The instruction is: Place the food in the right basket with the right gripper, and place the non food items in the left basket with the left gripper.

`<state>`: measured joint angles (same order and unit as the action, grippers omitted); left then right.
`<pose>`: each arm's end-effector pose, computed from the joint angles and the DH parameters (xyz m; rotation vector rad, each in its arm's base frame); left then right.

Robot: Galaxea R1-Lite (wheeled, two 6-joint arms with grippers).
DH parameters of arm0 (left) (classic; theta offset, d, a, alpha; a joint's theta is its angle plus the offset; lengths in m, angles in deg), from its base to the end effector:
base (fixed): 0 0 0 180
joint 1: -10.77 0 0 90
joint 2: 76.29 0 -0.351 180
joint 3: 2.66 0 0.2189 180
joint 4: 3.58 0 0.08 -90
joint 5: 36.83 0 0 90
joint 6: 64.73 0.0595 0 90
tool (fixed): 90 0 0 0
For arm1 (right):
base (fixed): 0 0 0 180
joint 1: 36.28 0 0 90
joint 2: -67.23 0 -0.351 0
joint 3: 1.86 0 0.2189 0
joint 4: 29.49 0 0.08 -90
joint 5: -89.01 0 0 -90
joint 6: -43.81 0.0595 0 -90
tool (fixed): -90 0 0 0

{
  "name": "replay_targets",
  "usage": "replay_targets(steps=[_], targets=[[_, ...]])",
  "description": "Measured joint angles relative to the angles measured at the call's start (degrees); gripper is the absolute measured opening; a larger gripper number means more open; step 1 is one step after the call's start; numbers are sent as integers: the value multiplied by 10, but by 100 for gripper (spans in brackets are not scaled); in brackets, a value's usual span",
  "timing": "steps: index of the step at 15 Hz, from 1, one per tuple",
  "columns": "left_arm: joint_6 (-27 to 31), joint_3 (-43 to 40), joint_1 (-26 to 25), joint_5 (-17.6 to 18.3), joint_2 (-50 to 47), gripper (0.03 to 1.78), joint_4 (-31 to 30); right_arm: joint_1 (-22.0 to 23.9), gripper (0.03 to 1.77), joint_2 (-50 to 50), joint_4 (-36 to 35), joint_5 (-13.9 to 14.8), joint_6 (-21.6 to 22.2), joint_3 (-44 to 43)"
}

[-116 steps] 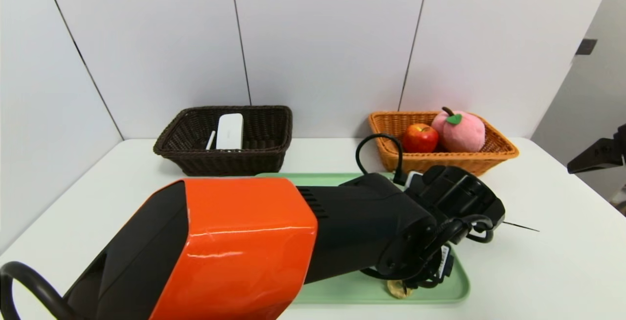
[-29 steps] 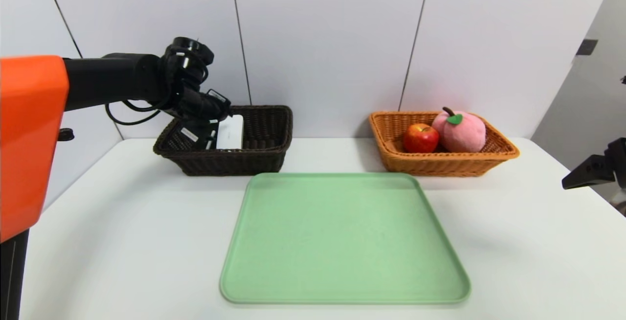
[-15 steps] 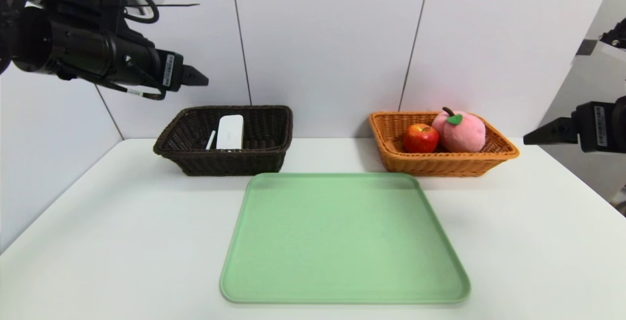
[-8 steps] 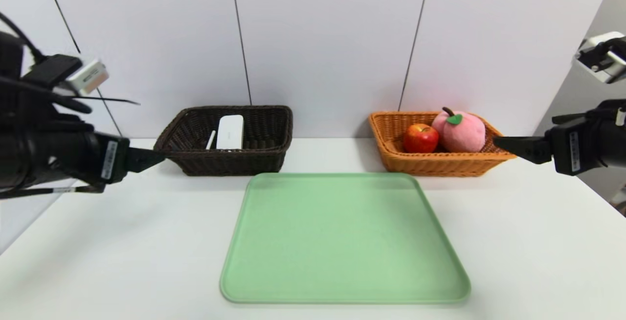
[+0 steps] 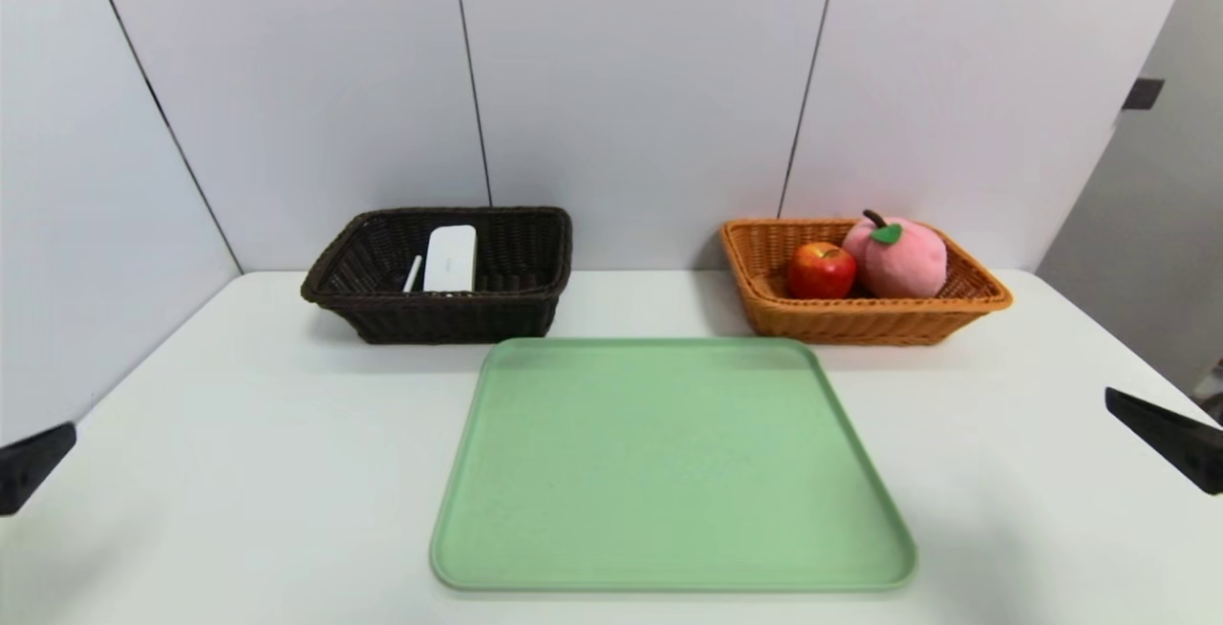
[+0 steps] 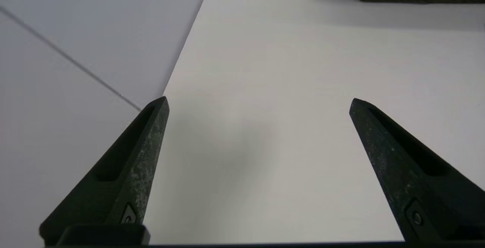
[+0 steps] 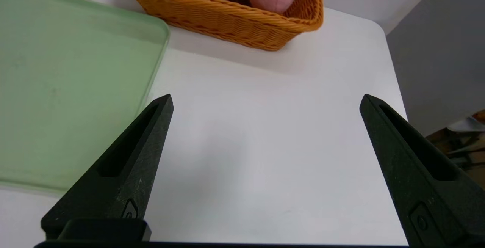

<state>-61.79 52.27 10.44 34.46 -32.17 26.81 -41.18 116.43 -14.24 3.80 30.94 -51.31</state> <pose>0.0914 0.0196 0.2397 0.1052 0.3473 0.3204 0.1241 0.0056 0.2306 -0.2455 0.2597 0.0312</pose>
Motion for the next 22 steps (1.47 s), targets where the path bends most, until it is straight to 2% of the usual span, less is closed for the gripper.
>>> replay_targets(steps=[3,6,8,10,13,15,18,20,22], targets=[[2,-85,-17,16,-132,169,30,18,170,-104,9,3,-2,60],[10,-125,-19,54,-264,169,116,24,170,-210,49,1,-2,95],[39,-145,-11,77,-345,169,160,25,170,-278,97,-2,-2,115],[80,-163,-6,107,-398,169,165,31,170,-334,125,-4,0,139],[95,-196,-3,118,-431,169,127,41,170,-414,128,-20,-5,165],[92,-226,-2,119,-439,169,67,44,170,-457,105,-30,-10,192],[94,-305,-2,122,-442,169,-86,45,170,-484,-2,-58,-35,272],[93,-336,-2,133,-443,169,-184,46,170,-490,-19,-89,-33,287],[73,-345,-2,173,-443,169,-164,46,170,-492,38,-85,1,292]])
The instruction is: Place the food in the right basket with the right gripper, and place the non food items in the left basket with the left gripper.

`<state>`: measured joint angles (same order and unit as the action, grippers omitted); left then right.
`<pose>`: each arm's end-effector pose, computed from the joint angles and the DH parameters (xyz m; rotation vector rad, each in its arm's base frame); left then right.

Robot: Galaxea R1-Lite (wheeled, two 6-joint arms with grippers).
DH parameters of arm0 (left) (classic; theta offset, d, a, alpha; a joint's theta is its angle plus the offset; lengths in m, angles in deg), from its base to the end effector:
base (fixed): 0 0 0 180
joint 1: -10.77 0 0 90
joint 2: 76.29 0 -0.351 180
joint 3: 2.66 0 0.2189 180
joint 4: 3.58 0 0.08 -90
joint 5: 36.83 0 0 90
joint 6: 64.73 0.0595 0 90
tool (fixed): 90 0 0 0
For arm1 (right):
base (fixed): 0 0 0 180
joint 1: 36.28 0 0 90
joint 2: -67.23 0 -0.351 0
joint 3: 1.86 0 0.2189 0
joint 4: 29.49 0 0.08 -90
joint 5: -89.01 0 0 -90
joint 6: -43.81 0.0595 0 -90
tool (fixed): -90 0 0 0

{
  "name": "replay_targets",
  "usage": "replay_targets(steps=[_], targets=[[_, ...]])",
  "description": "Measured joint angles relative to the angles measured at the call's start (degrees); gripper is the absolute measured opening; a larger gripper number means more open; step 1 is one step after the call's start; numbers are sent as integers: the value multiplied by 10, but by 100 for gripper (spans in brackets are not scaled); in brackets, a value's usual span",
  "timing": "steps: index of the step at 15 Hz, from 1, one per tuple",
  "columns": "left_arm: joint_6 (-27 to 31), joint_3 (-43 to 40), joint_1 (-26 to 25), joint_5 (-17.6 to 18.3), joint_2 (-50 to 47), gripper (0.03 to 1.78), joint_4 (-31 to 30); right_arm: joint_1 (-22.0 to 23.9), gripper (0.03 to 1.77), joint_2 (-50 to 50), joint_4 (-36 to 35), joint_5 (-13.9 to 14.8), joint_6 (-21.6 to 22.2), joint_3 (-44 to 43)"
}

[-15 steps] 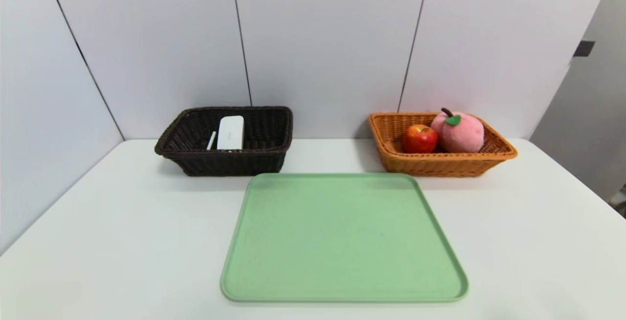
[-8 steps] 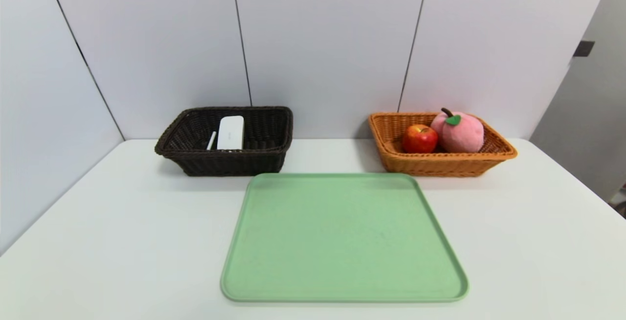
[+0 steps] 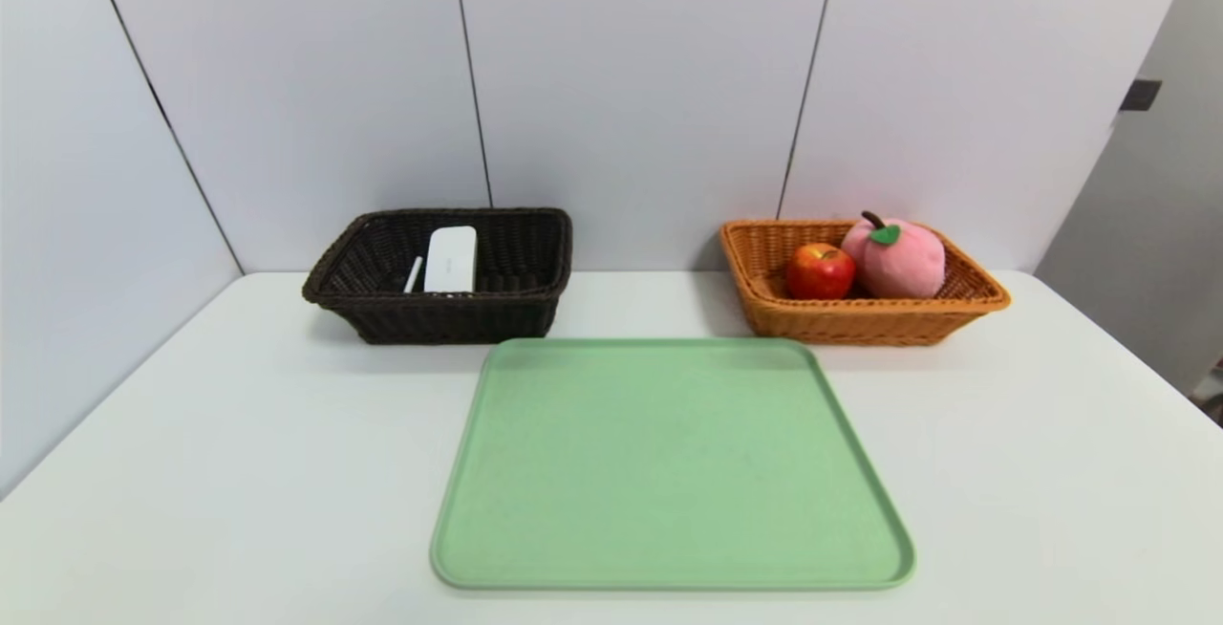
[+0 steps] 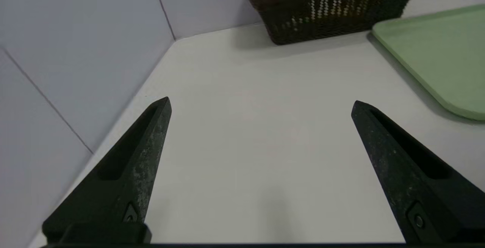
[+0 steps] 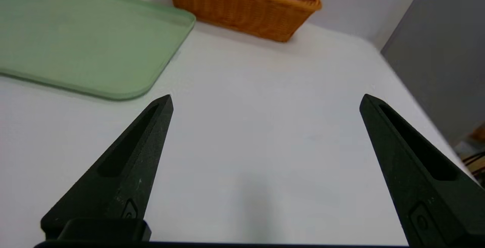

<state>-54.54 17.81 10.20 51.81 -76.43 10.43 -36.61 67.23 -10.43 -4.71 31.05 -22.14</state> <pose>-0.0076 0.0013 0.0922 0.1768 -0.1119 0.0438 -0.0063 0.0038 0.0788 -0.2232 -0.0291 0.0680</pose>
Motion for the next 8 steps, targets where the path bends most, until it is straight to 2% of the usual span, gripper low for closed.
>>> replay_targets(steps=[2,3,6,8], targets=[[-26,-2,0,29,0,169,45,0,170,-1,15,3,43,0],[-34,-2,0,32,0,169,65,0,170,-1,15,3,51,0],[-89,-2,0,29,0,169,63,0,170,-1,17,3,57,1],[-97,-3,0,26,0,169,63,0,170,-1,17,4,59,1]])
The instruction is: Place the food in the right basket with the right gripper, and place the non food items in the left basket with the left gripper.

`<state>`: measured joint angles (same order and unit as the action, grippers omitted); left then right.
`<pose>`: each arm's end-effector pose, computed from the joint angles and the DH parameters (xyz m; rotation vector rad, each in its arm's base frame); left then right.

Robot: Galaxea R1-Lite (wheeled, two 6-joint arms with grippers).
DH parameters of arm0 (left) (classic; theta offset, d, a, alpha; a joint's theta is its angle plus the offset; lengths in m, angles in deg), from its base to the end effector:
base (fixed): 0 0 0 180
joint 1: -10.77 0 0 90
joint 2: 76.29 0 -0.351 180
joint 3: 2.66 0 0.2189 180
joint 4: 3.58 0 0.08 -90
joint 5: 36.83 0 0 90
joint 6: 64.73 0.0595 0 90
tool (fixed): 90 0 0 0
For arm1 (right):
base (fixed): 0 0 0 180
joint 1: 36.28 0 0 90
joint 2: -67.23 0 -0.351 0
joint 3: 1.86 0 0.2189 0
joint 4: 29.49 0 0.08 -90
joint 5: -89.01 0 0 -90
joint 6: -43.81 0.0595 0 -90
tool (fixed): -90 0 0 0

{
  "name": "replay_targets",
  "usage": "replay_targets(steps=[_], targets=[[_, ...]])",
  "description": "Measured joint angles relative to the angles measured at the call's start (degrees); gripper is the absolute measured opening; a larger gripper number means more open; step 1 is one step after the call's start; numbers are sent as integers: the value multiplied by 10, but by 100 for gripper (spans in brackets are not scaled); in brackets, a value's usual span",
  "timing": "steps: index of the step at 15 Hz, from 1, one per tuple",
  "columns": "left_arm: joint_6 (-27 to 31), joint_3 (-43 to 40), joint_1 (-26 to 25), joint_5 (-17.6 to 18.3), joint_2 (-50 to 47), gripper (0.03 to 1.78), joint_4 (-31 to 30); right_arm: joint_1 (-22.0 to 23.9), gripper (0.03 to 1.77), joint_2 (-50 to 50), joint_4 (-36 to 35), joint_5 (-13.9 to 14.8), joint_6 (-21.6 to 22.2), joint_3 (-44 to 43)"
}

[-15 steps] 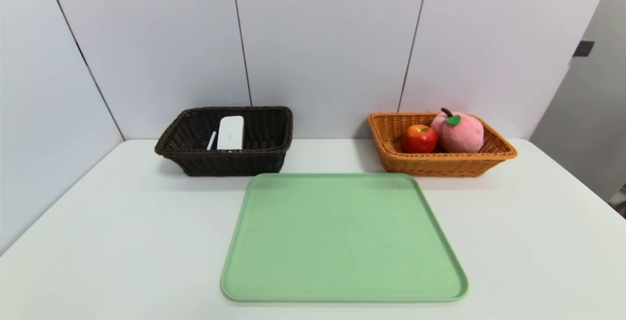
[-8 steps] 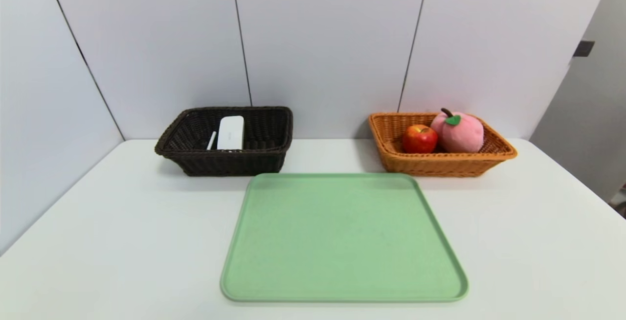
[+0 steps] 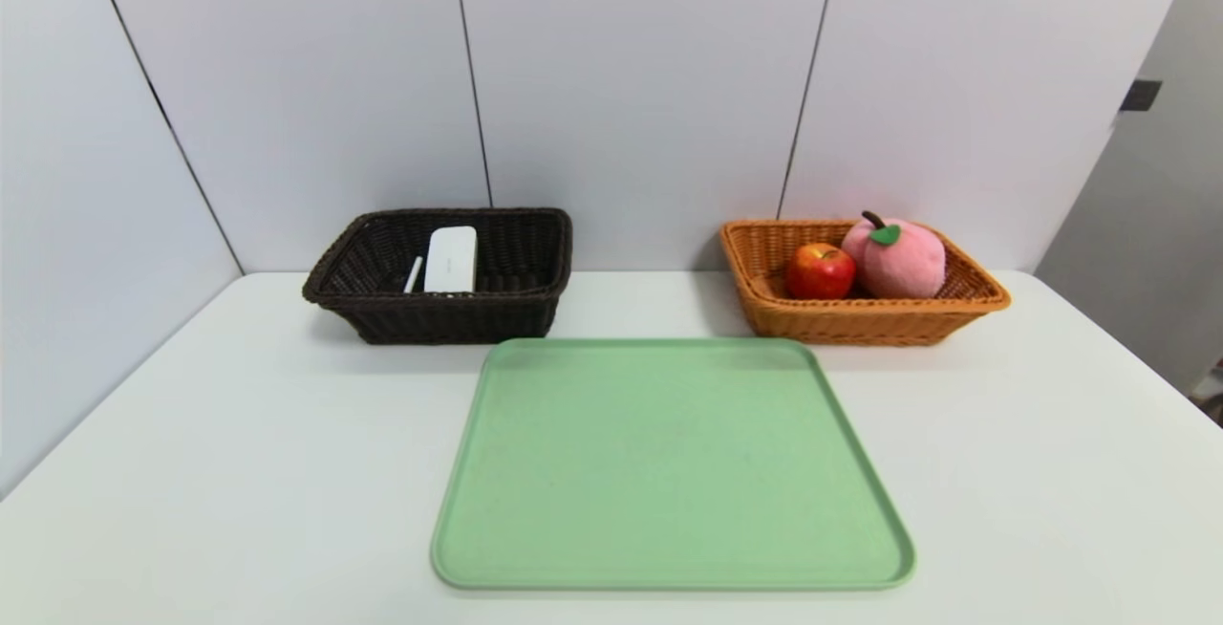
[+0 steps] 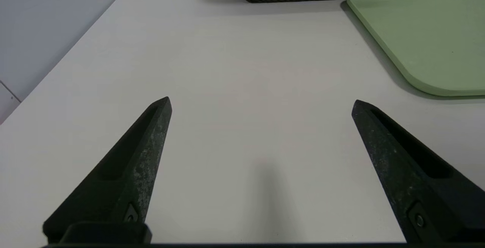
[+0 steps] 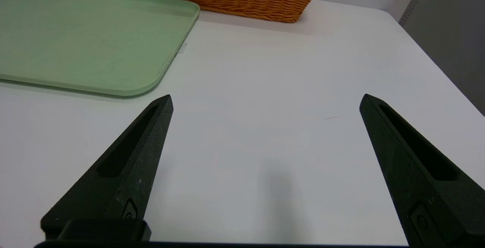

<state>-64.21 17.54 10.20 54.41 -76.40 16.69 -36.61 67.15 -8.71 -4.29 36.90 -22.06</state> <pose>-0.0062 -0.0013 0.0754 0.0091 -0.0008 -0.0117 -0.0063 0.0034 0.0742 -0.1203 0.0049 0.0638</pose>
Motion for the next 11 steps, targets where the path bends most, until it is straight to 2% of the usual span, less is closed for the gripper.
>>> replay_targets(steps=[11], targets=[[-2,0,0,-5,0,169,0,0,170,0,0,3,2,0]])
